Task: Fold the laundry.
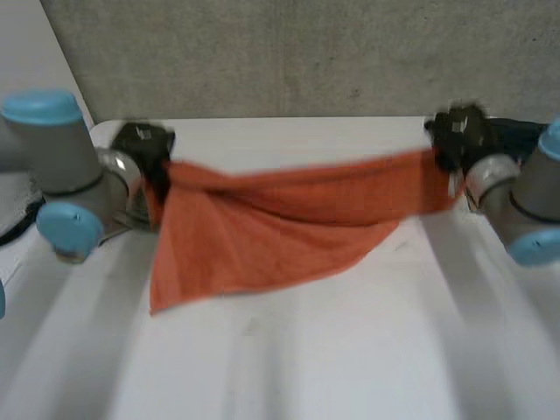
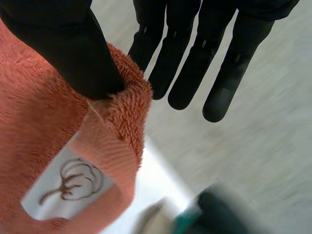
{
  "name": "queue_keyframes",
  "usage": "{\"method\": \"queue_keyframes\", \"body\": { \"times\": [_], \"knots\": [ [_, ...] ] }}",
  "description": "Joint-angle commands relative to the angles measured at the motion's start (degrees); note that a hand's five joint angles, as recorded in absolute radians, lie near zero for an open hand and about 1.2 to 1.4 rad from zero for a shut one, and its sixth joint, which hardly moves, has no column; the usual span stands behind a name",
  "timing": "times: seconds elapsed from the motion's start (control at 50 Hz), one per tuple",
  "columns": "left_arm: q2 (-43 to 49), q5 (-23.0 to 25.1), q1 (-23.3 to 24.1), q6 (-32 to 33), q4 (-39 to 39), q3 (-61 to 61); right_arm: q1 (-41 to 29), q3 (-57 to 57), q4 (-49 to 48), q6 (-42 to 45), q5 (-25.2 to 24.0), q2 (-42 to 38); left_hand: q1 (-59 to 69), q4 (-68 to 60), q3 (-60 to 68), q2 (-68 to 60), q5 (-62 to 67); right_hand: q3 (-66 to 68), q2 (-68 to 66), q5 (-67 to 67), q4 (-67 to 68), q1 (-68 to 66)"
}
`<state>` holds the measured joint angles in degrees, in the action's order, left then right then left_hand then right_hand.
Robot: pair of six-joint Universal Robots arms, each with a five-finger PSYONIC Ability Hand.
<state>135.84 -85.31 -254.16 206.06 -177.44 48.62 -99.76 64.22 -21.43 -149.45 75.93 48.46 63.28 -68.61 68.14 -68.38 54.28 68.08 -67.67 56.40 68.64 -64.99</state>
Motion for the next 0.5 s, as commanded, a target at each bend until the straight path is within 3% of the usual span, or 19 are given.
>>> {"method": "queue_keyframes", "body": {
  "times": [0.02, 0.08, 0.14, 0.36, 0.5],
  "knots": [
    [-4.43, -4.42, -0.19, -1.88, -13.36, -13.28, -2.37, -17.27, -20.38, -3.91, 8.87, -2.23, 16.72, -11.39, 11.86, -11.62, 15.72, 11.92, -12.33, 13.60, 11.36, -15.01],
    [-6.36, -5.31, -0.02, -4.77, -18.71, -15.48, -2.99, -21.83, -28.98, -6.71, 11.33, -2.23, 16.72, -11.39, 11.86, -11.62, 15.72, 11.92, -12.33, 13.60, 11.36, -15.01],
    [-7.34, -4.61, -0.02, -6.45, -18.91, -16.01, -3.69, -23.78, -29.90, -8.31, 11.61, -2.14, 16.72, -11.39, 11.86, -11.62, 15.72, 11.92, -12.33, 13.60, 11.36, -15.01],
    [-9.71, -7.06, -1.51, -8.39, -13.03, -4.25, -4.48, -19.14, -19.63, -10.59, 8.62, 0.05, 16.72, -11.39, 11.86, -11.62, 15.72, 11.92, -12.33, 13.60, 11.36, -15.01],
    [-9.89, -1.89, -1.34, -8.13, -12.14, 12.27, -4.13, -5.87, -10.66, -11.21, 4.58, 2.16, 16.72, -11.39, 11.86, -11.62, 15.72, 11.92, -12.33, 13.60, 11.36, -15.01]
  ]
}}
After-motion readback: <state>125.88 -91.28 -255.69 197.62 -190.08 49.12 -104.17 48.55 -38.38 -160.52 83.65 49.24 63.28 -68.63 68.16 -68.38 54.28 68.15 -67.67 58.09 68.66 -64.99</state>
